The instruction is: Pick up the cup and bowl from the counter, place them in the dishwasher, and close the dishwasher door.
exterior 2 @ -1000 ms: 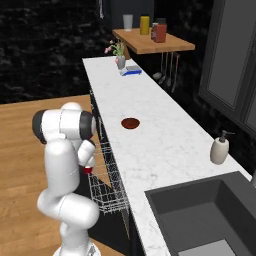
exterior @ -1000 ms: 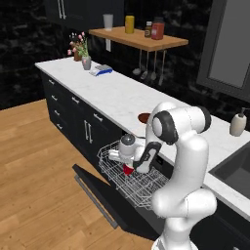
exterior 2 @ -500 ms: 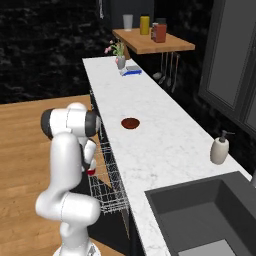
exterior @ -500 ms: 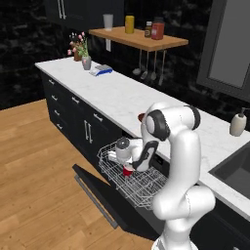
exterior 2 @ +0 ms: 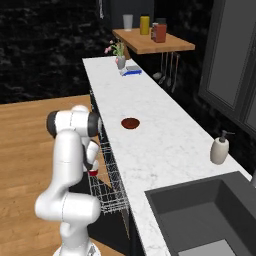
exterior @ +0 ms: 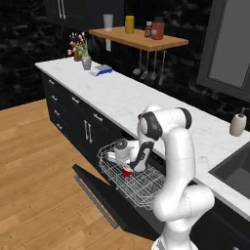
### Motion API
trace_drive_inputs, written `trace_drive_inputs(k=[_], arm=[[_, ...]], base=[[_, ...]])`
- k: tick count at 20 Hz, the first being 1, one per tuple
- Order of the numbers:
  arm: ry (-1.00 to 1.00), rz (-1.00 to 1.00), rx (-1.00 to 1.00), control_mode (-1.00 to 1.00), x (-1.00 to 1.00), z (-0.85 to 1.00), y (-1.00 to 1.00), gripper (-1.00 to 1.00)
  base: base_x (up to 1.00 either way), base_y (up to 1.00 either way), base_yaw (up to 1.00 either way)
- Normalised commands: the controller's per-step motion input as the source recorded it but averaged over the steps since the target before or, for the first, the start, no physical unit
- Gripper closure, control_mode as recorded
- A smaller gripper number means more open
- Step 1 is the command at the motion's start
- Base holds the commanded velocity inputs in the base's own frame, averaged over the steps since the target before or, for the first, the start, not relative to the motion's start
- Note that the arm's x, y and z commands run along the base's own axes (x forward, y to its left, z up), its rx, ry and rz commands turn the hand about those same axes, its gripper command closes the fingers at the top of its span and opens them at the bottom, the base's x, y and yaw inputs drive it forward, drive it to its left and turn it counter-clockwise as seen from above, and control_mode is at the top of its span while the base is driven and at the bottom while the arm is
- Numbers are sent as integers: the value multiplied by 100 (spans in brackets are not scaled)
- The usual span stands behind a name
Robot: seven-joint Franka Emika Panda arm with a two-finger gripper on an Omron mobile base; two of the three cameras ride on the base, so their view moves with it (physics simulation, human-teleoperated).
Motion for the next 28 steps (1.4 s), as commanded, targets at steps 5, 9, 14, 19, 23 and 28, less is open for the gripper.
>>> trace_drive_inputs(k=[5,9,14,19,23,28], arm=[[1,-3,-5,-100,44,-39,0,100],[2,-5,-9,-100,57,-66,1,100],[6,-2,-4,-100,35,-66,-1,100],[12,0,0,-100,20,-64,-2,100],[15,0,0,-100,7,-56,1,100],[18,0,0,-100,-15,-56,80,-100]], base=[[0,0,0],[0,0,0],[0,0,0],[0,0,0],[0,0,0],[0,0,0]])
